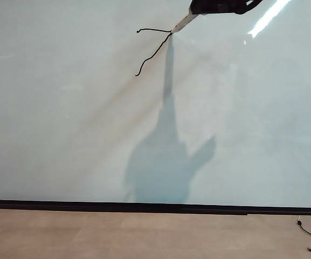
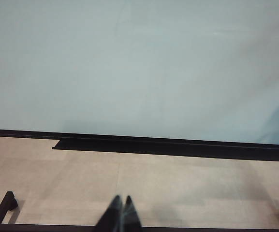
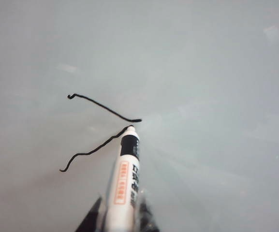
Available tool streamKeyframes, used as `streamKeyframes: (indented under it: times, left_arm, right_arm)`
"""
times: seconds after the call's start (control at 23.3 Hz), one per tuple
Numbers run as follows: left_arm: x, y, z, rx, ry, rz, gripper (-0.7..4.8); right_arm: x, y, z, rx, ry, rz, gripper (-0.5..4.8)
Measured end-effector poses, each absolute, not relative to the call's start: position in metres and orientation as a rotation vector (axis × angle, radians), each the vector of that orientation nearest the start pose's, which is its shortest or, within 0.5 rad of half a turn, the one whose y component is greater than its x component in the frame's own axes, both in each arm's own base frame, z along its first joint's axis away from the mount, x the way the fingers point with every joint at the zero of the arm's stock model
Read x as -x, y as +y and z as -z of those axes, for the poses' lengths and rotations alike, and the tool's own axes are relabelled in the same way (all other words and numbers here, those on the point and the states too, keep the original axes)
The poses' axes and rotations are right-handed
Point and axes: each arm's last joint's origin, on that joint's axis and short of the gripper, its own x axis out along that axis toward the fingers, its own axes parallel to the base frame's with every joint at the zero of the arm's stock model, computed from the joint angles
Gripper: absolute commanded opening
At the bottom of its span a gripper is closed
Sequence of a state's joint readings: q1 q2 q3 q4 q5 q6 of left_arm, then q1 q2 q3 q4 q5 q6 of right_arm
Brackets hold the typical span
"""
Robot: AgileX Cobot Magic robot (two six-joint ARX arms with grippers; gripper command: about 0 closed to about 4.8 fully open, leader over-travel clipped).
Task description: Pick up the pen on the shelf to the right of the whiteboard and write the letter Z.
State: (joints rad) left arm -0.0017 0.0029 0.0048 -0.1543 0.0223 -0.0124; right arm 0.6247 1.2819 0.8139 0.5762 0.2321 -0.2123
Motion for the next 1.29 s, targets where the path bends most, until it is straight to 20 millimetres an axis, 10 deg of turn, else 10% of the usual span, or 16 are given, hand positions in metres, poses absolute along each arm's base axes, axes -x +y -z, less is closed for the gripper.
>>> streamKeyframes:
  times: [0.69, 1.29]
  left_arm:
    - [-0.096, -0.001, -0.15, 0.014, 0.153, 0.023, -0.05]
    - [-0.096, -0.001, -0.15, 0.014, 0.153, 0.023, -0.05]
  right_arm:
    - [-0.213, 0.19, -0.3, 0.18, -0.114, -0.495, -0.05]
    - [-0.245, 0.213, -0.25, 0.071, -0.05, -0.536, -0.05]
